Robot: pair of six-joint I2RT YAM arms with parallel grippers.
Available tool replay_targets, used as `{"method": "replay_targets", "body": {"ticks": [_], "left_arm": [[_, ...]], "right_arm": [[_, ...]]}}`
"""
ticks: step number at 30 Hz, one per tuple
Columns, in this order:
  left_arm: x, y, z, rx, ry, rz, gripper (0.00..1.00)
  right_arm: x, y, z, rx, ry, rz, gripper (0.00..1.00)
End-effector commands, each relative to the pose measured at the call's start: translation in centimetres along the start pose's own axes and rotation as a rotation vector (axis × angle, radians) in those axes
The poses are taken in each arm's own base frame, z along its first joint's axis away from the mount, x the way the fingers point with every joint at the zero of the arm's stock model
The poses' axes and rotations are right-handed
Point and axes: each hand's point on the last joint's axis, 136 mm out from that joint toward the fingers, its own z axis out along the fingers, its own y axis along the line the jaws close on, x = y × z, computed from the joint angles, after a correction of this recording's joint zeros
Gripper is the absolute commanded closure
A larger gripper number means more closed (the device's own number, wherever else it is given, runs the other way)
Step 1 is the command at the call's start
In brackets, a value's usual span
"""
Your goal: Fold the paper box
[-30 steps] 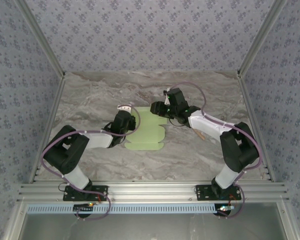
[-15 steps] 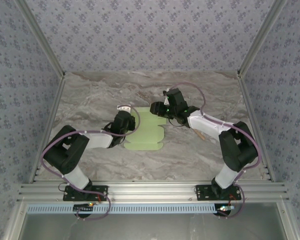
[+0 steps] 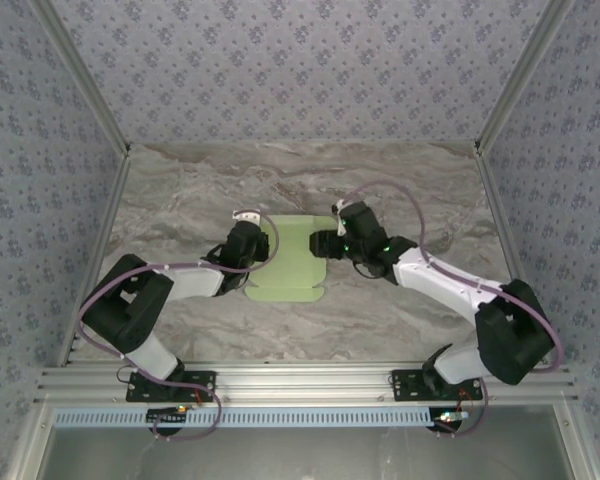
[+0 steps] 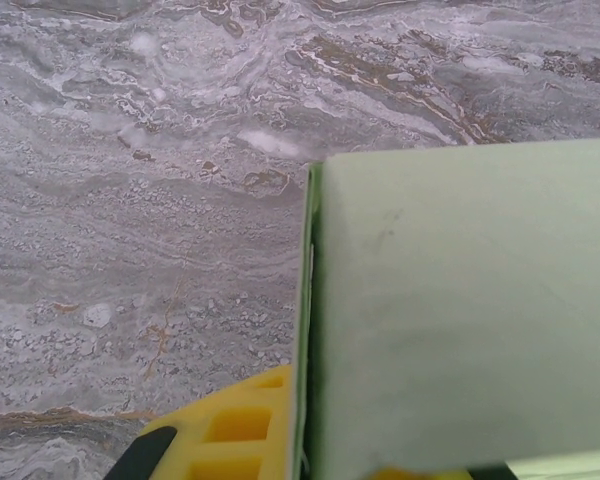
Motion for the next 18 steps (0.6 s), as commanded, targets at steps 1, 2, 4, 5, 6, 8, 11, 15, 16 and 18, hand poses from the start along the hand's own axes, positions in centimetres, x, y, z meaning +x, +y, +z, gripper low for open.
{"method": "replay_targets", "body": {"ticks": [1, 2, 4, 5, 6, 8, 11, 15, 16, 18], "left_arm": [[-1.4, -0.3, -0.8, 0.002, -0.036, -0.026, 0.96], [-1.4, -0.3, -0.8, 0.002, -0.034, -0.025, 0.96], [-1.5, -0.4, -0.8, 0.005, -0.032, -0.024, 0.95], [-1.5, -0.4, -0.8, 0.005, -0.031, -0.024, 0.95], [-1.6, -0.4, -0.8, 0.007, -0.032, -0.025, 0.95], [-1.6, -0.5, -0.8, 0.009, -0.031, -0.027, 0.95], [-1.6, -0.5, -0.9, 0.012, -0.033, -0.029, 0.95], [-1.7, -0.5, -1.1, 0.013, -0.035, -0.03, 0.96], [-1.7, -0.4, -1.1, 0.012, -0.035, -0.029, 0.95], [-1.7, -0.5, -1.1, 0.014, -0.036, -0.028, 0.95]], "right_arm": [[2.5, -1.1, 2.5, 0.071, 0.021, -0.027, 0.31], [2.7, -1.0, 3.2, 0.075, 0.011, -0.023, 0.3], [2.9, -1.0, 4.4, 0.079, -0.013, -0.003, 0.29], [3.1, -1.3, 5.0, 0.09, -0.024, 0.01, 0.29], [3.3, -1.5, 5.6, 0.095, -0.029, 0.019, 0.28], [3.4, -1.9, 6.6, 0.105, -0.038, 0.046, 0.28], [3.5, -2.4, 7.7, 0.114, -0.059, 0.075, 0.27], [3.0, -3.2, 8.5, 0.135, -0.097, 0.107, 0.27], [2.9, -3.4, 8.6, 0.142, -0.103, 0.109, 0.27], [2.6, -3.6, 8.6, 0.147, -0.123, 0.113, 0.27]]}}
